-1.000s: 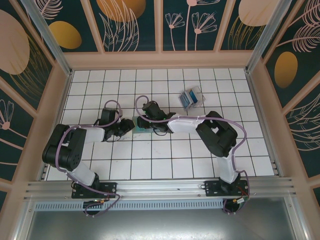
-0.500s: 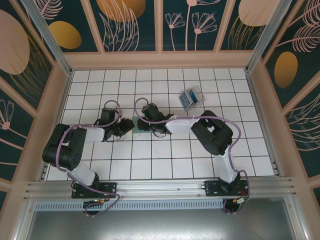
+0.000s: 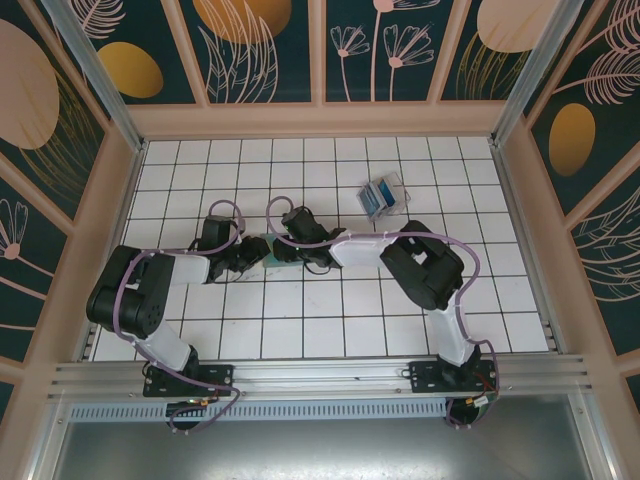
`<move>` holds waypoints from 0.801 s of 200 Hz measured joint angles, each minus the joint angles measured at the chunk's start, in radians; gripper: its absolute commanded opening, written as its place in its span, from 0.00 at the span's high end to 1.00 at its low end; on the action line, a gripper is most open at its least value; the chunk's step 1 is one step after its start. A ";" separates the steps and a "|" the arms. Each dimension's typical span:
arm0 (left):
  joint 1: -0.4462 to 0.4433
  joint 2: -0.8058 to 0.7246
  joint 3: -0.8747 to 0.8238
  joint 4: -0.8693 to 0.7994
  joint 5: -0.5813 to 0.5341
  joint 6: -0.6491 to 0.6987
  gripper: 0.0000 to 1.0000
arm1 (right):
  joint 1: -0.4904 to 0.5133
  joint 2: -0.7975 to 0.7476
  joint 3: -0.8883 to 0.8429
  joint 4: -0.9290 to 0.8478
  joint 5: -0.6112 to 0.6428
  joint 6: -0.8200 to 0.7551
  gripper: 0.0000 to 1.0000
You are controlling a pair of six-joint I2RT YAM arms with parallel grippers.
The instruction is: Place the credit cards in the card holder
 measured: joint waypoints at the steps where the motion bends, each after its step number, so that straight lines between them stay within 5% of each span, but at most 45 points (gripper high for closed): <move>1: 0.000 0.000 0.000 0.000 0.000 0.000 0.71 | 0.000 0.000 0.000 0.000 0.000 0.000 0.64; 94: 0.015 -0.045 0.000 -0.063 -0.013 0.041 0.66 | -0.028 -0.153 -0.127 0.015 0.016 0.004 0.57; 160: 0.032 -0.170 0.039 -0.235 -0.161 0.122 0.57 | -0.257 -0.429 -0.219 -0.027 0.029 -0.095 0.57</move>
